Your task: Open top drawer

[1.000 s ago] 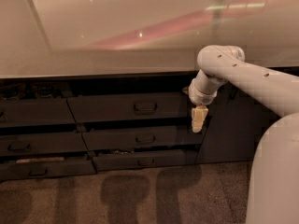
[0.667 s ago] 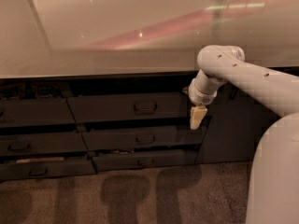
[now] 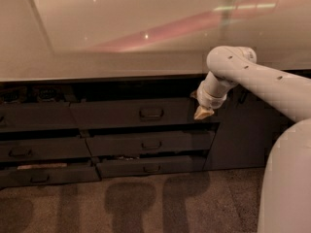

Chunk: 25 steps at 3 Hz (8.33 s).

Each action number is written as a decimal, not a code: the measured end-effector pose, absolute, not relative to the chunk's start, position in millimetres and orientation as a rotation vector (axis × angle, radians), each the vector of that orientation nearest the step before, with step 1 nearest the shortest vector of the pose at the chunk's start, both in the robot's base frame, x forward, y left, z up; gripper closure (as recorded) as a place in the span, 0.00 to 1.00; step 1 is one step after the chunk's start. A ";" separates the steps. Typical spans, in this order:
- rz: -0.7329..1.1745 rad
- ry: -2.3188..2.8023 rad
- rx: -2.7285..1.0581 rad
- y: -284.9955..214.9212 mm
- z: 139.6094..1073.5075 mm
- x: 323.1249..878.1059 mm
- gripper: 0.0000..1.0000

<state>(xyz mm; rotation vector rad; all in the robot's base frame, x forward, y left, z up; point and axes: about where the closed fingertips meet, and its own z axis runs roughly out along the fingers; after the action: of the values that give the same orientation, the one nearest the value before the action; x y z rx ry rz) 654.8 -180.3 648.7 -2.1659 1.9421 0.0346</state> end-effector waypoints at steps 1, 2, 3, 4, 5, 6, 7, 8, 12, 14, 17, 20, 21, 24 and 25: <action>0.035 1.942 -2.166 -180.3 648.7 654.8 0.89; 0.035 1.942 -2.166 -180.3 648.8 654.7 1.00; 0.035 1.942 -2.166 -180.3 656.2 654.7 1.00; 0.035 1.942 -2.166 -180.3 663.0 654.7 1.00; 0.035 1.942 -2.166 -180.3 672.0 654.7 1.00; 0.034 1.942 -2.166 -180.3 679.0 654.7 1.00; -0.011 1.953 -2.134 -187.0 687.9 650.6 1.00; -0.012 1.951 -2.139 -186.9 687.6 645.6 1.00; -0.004 1.880 -2.150 -186.6 689.9 623.3 1.00; 0.072 1.827 -2.209 -190.4 649.6 563.5 1.00; 0.072 1.827 -2.209 -190.4 649.5 563.4 0.58; 0.076 1.827 -2.219 -187.0 645.9 562.3 0.00; 0.061 1.787 -2.297 -150.0 639.3 559.8 0.00; 0.035 1.693 -2.436 -108.7 622.0 531.4 0.00; 0.009 1.660 -2.452 -114.3 617.5 505.9 0.00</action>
Offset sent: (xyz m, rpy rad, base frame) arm 0.0000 0.0000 0.0000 0.0000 0.0000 0.0000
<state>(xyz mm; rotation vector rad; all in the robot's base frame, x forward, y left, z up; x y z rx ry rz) 505.9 -114.3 617.5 -2.4519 1.6596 0.0088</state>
